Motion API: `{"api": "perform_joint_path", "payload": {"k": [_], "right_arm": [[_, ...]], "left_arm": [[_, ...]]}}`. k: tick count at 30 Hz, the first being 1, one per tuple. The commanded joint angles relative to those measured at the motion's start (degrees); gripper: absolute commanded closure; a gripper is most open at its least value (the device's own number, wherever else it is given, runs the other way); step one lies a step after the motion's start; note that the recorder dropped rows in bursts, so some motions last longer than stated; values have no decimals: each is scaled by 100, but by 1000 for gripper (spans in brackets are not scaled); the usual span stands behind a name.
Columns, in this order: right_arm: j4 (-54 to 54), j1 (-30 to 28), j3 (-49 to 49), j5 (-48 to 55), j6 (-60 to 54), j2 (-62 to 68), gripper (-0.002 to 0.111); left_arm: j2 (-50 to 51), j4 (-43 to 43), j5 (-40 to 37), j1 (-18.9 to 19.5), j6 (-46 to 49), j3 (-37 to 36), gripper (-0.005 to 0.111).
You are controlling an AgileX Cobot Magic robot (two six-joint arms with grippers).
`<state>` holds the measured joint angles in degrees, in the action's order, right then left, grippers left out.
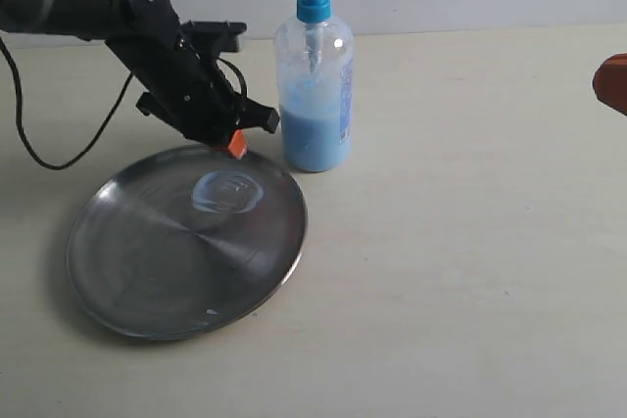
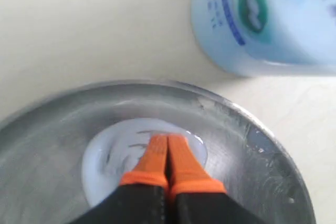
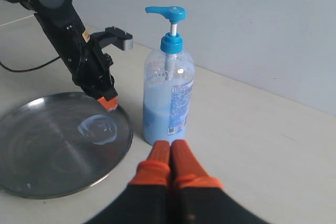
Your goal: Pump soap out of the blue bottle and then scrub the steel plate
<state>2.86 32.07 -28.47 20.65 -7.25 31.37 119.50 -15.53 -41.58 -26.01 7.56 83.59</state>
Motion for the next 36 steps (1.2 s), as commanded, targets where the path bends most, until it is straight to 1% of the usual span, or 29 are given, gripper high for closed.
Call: {"api": "perform_joint_path", "payload": {"k": [1, 8, 11, 16, 24, 31, 36], "right_arm": [[7, -11, 20, -27, -24, -25, 108], [-2, -11, 20, -27, -24, -25, 108], [-2, -11, 20, -27, -24, -25, 108], [-2, -11, 20, -27, -24, -25, 108], [7, -11, 20, -27, -24, -25, 108], [7, -11, 20, -27, -24, -25, 108], [-5, -11, 20, -27, -24, -25, 108]], "left_arm": [[-492, 254, 17, -23, -433, -9, 107], [-1048, 269, -274, -23, -703, -144, 107], [-1339, 269, -340, -23, -807, -425, 107], [-2088, 269, -340, -23, -807, -1088, 107], [-3567, 269, -281, -23, -820, -2240, 107], [-4892, 269, -197, -23, -820, -2956, 107], [-6325, 280, -167, -23, -820, -3588, 107]]}}
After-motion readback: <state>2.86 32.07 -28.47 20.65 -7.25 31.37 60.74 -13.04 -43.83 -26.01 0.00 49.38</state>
